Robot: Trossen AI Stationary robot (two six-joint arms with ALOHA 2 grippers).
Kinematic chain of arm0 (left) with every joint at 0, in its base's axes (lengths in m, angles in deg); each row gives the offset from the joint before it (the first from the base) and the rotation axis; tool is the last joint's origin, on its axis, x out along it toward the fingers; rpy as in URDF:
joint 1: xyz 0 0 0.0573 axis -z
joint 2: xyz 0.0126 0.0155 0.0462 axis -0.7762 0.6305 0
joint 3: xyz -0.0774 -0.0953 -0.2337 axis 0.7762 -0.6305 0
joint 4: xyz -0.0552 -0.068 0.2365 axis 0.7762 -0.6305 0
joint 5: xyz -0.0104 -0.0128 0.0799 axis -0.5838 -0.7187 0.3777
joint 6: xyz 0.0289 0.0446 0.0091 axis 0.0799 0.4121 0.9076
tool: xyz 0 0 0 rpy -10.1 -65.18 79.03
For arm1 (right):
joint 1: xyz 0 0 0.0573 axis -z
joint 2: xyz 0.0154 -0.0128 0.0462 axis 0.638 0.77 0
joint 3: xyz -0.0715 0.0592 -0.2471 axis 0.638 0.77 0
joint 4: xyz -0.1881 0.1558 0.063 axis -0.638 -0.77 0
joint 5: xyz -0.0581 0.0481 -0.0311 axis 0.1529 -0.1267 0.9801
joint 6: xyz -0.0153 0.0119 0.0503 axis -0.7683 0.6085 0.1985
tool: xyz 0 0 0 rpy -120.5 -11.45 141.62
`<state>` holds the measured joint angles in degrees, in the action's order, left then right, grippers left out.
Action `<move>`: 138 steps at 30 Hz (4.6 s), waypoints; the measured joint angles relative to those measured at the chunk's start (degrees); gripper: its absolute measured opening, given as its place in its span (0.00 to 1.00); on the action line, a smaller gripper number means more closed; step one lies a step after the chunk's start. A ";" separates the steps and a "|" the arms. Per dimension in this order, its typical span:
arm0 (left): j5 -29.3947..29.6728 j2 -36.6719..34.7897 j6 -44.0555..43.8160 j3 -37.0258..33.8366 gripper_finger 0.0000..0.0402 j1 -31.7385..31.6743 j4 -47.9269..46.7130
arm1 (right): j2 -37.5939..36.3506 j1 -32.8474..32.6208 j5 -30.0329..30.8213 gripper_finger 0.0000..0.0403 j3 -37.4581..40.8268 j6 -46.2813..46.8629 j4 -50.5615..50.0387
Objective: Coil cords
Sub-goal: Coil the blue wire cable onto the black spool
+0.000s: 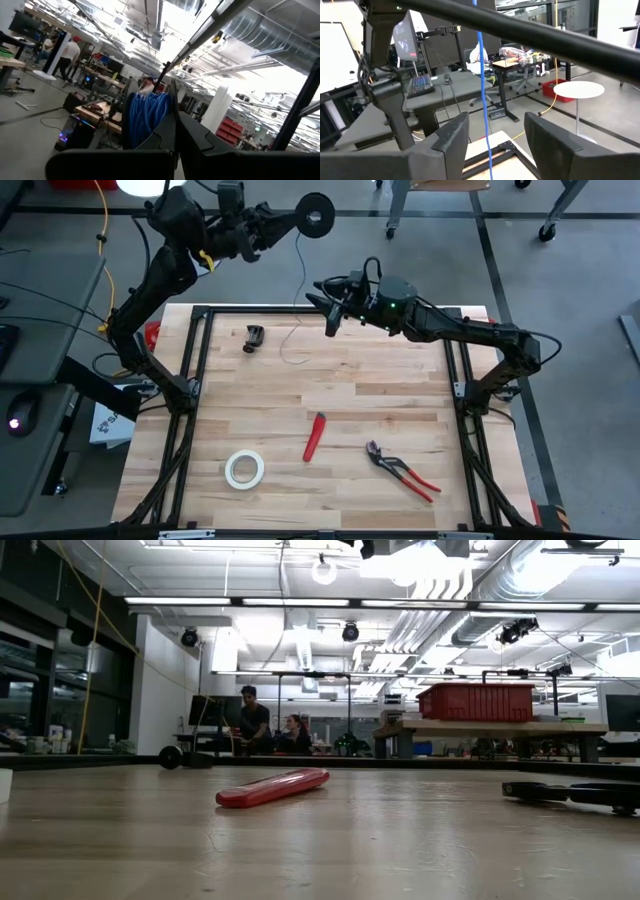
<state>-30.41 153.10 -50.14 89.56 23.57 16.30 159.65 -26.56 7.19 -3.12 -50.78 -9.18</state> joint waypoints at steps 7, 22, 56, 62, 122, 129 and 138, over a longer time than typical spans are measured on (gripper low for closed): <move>-1.57 0.25 -0.58 0.00 0.00 1.10 1.13 | 0.00 0.00 -0.80 0.45 0.00 -0.04 0.38; -5.53 1.89 -3.09 0.00 0.00 1.40 5.10 | -0.39 -0.48 -5.45 0.36 0.02 -0.34 -1.77; -5.36 1.70 -4.48 0.00 0.00 1.64 6.76 | -1.07 -2.34 0.97 0.49 0.02 -4.25 0.40; -5.48 1.70 -4.48 0.00 0.00 1.66 6.74 | -1.07 -2.53 0.10 0.41 0.02 -4.96 -0.11; -43.28 12.25 -29.90 0.02 0.00 2.98 -2.43 | -15.36 -1.05 -8.96 0.00 0.00 -5.53 -12.65; -45.24 18.58 -47.82 0.02 0.00 5.27 26.33 | -13.48 -1.07 -11.97 0.00 0.00 -4.77 -8.39; -38.62 21.78 -49.11 0.00 0.00 4.36 40.48 | -12.85 -0.94 -13.07 0.00 0.00 -1.27 -5.57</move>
<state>-69.03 174.88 -99.25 89.56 27.94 56.78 146.80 -27.50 -5.88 -3.12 -52.05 -14.75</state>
